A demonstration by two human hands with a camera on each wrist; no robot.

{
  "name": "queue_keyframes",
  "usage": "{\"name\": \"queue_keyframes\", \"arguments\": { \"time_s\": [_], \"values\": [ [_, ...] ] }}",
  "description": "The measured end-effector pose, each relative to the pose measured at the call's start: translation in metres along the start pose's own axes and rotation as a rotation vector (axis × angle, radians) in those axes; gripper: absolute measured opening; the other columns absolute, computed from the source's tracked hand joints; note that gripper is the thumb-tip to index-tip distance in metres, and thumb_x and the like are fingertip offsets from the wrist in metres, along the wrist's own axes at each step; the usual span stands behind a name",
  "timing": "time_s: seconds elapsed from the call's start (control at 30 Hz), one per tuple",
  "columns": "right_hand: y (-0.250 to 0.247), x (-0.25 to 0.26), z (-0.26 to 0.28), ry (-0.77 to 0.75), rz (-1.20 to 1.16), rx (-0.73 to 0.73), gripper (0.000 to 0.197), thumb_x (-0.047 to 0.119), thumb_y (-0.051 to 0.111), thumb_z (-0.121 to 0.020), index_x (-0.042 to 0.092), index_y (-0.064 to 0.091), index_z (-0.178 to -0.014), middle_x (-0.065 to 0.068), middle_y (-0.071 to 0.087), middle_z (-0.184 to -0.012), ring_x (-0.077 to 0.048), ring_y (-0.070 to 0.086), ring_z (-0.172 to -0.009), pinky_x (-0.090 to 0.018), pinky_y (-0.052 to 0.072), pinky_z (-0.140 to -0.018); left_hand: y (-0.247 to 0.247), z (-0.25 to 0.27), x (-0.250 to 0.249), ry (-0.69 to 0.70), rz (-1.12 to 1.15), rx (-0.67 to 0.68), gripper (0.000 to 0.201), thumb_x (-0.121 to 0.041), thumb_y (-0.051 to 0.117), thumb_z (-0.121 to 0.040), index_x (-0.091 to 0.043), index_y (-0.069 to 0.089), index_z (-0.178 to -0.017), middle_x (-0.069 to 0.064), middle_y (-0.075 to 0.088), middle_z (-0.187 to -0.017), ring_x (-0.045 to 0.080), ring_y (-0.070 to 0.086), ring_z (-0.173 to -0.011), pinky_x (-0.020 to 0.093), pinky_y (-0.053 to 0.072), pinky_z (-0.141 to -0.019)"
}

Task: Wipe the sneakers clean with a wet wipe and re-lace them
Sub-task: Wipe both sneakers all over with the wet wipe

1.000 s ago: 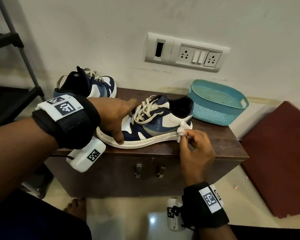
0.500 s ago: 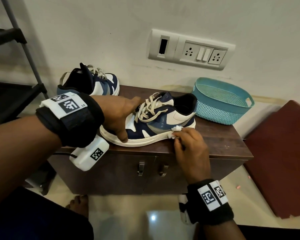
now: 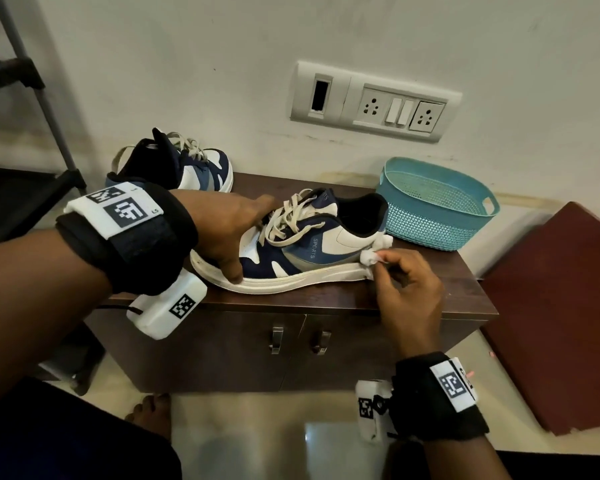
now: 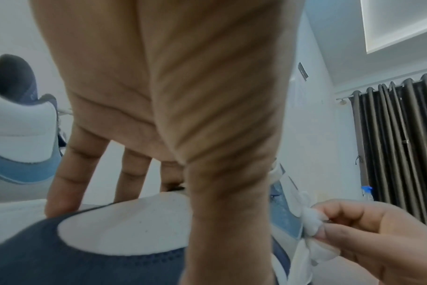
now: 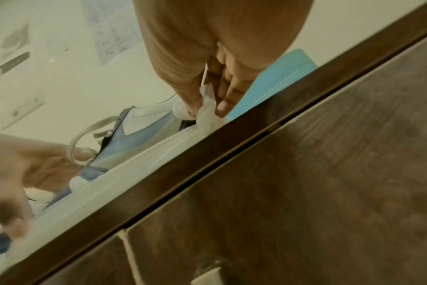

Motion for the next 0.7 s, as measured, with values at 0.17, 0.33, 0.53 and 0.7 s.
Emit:
{"name": "queue_keyframes", "arguments": {
  "time_s": [0.17, 0.33, 0.53, 0.7],
  "values": [
    [0.004, 0.007, 0.013, 0.010, -0.147, -0.090, 0.027, -0.004, 0.072, -0.089, 0.020, 0.072, -0.101, -0.003, 0.069, -0.102, -0.012, 0.069, -0.096, -0.026, 0.056, -0.087, -0.002, -0.002, 0.009, 0.013, -0.017, -0.011, 0.114, -0.024, 0.090, -0.070, -0.027, 0.013, -0.155, -0.001, 0.045, -0.150, 0.018, 0.051, -0.122, 0.031, 0.045, -0.099],
    [0.001, 0.013, 0.016, -0.102, -0.157, -0.145, 0.029, -0.007, 0.070, -0.089, 0.018, 0.069, -0.105, -0.002, 0.067, -0.105, -0.017, 0.068, -0.101, -0.033, 0.056, -0.089, -0.028, 0.019, 0.002, 0.177, 0.306, -0.202, 0.117, -0.053, 0.085, -0.073, -0.042, 0.007, -0.159, -0.016, 0.015, -0.165, 0.003, 0.020, -0.149, 0.022, 0.021, -0.117],
    [0.020, 0.019, 0.009, -0.043, -0.138, -0.185, 0.023, 0.003, 0.073, -0.091, 0.014, 0.069, -0.111, -0.002, 0.066, -0.106, -0.018, 0.067, -0.098, -0.043, 0.058, -0.084, -0.036, 0.002, -0.034, 0.362, 0.368, -0.413, 0.027, -0.047, 0.056, -0.098, -0.037, 0.064, -0.122, -0.009, 0.043, -0.153, 0.003, 0.040, -0.139, 0.027, 0.032, -0.114],
    [0.026, 0.025, 0.010, -0.071, -0.047, -0.232, 0.024, 0.007, 0.076, -0.091, 0.007, 0.072, -0.114, -0.008, 0.060, -0.115, -0.017, 0.064, -0.104, -0.038, 0.059, -0.084, -0.033, -0.018, -0.046, 0.401, 0.295, -0.379, 0.030, -0.036, 0.060, -0.099, -0.030, 0.058, -0.128, -0.008, 0.057, -0.121, 0.008, 0.052, -0.108, 0.024, 0.040, -0.093]
  ]
}}
Point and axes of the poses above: each hand's wrist, its own z-axis away from the middle knuckle, its own y-axis out of the palm, x = y × z, the point moved 3 cm from there along -z, towards the middle knuckle
